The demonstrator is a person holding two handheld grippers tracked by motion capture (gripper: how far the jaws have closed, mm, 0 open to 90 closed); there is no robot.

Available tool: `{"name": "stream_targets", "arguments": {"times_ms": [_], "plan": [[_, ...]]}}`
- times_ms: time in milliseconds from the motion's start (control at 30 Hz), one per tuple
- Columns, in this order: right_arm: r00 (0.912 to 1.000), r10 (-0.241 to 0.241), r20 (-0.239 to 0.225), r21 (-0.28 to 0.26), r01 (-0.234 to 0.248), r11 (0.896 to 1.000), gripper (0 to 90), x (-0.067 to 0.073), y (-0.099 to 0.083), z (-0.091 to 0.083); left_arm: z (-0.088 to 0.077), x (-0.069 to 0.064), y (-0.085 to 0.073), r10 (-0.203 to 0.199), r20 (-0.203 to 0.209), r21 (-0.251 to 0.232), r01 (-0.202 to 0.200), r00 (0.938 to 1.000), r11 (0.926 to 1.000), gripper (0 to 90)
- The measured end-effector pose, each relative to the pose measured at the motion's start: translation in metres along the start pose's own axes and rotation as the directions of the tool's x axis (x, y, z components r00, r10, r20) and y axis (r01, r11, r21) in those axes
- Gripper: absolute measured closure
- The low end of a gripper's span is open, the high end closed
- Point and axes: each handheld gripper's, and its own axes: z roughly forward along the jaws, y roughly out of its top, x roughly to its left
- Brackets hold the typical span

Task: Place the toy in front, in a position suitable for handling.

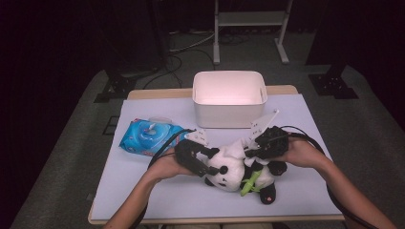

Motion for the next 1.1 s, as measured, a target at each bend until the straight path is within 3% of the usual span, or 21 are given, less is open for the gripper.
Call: {"name": "stream_targets", "arguments": {"times_ms": [133,400,500,633,733,833,967,1100], "plan": [[0.9998,0.003,-0.018,-0.008,-0.003,1.0,82.4,0.004,0.001,0.005,-0.004,0.001,0.0,-0.023,0.017,-0.019,0.023,0.9996,0.9995,22.5],[0.9987,-0.042,-0.027,-0.006,0.042,0.999,82.5,0.016,0.007,0.012,0.001,-0.002,0.008,-0.008,0.02,0.007,0.008,0.9998,0.9999,18.5],[0.9976,-0.066,-0.023,-0.012,0.066,0.998,82.4,0.02,0.01,0.012,0.006,-0.004,0.012,0.004,0.025,0.009,-0.005,0.9997,0.9999,18.7],[0.997,-0.072,-0.028,-0.039,0.071,0.997,82.3,0.021,0.017,0.013,0.006,-0.008,0.017,0.054,0.015,0.039,-0.054,0.9984,0.9978,21.3],[0.9969,-0.074,-0.027,-0.065,0.072,0.995,82.3,0.019,0.022,0.014,0.006,-0.009,0.016,0.061,0.013,0.04,-0.061,0.9981,0.9973,22.2],[0.9959,-0.082,-0.037,-0.053,0.08,0.995,82.3,0.018,0.023,0.015,0.005,-0.009,0.014,0.057,0.011,0.035,-0.057,0.9983,0.9977,23.0],[0.9957,-0.091,-0.017,0.013,0.091,0.996,82.3,0.016,0.018,0.013,0.005,-0.009,0.012,0.052,0.012,0.015,-0.052,0.9986,0.9985,23.7],[0.9972,-0.073,-0.01,0.005,0.074,0.997,82.3,0.015,0.01,0.007,0.005,-0.008,0.012,0.051,0.015,0.014,-0.051,0.9986,0.9986,23.8]]}}
